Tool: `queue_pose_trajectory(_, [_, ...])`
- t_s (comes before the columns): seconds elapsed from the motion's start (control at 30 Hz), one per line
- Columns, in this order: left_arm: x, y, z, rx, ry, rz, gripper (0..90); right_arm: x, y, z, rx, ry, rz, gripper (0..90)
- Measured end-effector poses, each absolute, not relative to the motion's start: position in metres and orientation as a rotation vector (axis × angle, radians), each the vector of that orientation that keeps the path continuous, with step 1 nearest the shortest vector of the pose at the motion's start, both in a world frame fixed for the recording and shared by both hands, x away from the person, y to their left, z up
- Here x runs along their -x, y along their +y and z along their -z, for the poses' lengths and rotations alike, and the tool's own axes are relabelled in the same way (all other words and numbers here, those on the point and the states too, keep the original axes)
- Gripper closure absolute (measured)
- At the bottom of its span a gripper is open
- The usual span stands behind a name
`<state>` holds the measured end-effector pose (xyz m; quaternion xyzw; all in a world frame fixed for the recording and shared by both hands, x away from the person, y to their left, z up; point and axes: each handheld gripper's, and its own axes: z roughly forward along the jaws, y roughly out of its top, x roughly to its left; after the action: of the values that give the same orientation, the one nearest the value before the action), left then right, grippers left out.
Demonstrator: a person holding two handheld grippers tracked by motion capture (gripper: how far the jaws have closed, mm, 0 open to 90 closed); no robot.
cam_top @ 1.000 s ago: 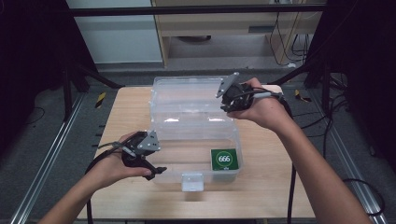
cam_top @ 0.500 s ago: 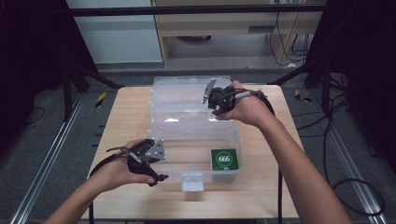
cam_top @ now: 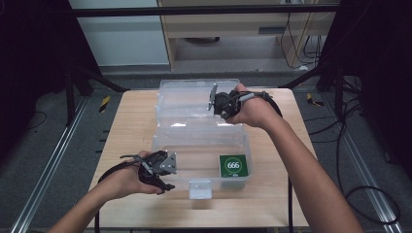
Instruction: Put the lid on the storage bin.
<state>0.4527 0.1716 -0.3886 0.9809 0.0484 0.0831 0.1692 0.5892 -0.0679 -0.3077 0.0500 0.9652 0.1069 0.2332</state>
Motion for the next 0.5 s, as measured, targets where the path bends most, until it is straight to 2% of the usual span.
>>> queue_pose_trajectory(0.5, [-0.4550, 0.1657, 0.3947, -2.873, 0.050, -0.206, 70.3, -0.5899, -0.0618, 0.3071, -0.103, 2.660, -0.244, 77.7])
